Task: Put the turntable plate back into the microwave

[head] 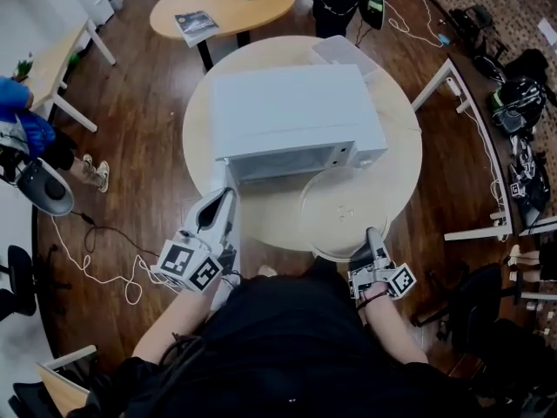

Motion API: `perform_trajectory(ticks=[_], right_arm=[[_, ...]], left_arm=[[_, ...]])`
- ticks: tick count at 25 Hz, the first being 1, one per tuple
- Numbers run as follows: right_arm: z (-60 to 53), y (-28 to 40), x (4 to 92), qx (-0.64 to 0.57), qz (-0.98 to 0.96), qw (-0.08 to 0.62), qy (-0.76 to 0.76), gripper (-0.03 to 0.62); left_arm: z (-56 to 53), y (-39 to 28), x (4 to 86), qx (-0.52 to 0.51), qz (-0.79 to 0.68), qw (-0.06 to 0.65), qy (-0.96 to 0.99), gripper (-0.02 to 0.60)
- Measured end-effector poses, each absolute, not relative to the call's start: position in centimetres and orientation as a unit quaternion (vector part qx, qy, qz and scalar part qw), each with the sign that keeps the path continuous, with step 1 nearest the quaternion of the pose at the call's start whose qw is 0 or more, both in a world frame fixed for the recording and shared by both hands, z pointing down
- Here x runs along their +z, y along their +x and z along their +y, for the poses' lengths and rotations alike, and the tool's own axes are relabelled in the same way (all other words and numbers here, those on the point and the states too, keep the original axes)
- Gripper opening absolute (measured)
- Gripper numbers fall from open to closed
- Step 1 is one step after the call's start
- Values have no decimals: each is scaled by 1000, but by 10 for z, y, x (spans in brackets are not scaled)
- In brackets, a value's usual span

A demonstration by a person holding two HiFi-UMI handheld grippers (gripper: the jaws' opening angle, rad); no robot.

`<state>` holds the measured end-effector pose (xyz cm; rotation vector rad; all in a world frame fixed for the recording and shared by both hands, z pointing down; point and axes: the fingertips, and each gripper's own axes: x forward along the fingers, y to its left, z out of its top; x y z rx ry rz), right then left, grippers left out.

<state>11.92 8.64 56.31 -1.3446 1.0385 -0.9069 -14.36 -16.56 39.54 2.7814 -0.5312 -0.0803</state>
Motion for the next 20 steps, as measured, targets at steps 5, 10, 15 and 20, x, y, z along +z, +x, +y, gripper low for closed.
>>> perform_trajectory(ticks=[5,10,15,20], right_arm=[[78,110,564,-395,445,572,-564,40],[72,102,564,-402,452,567,-559,40],[67,97,566,-411,457,562,-554,40],[60,92,564,-415,462,560,-549,40]], left_arm=[[-167,-144,397,-26,-184,154,970,5],[-167,-144,395,-26,-184,159,970,5],[-167,-143,395,-29,-183,162,969,5],[-169,-144,394,-31,-185,163,969,5]])
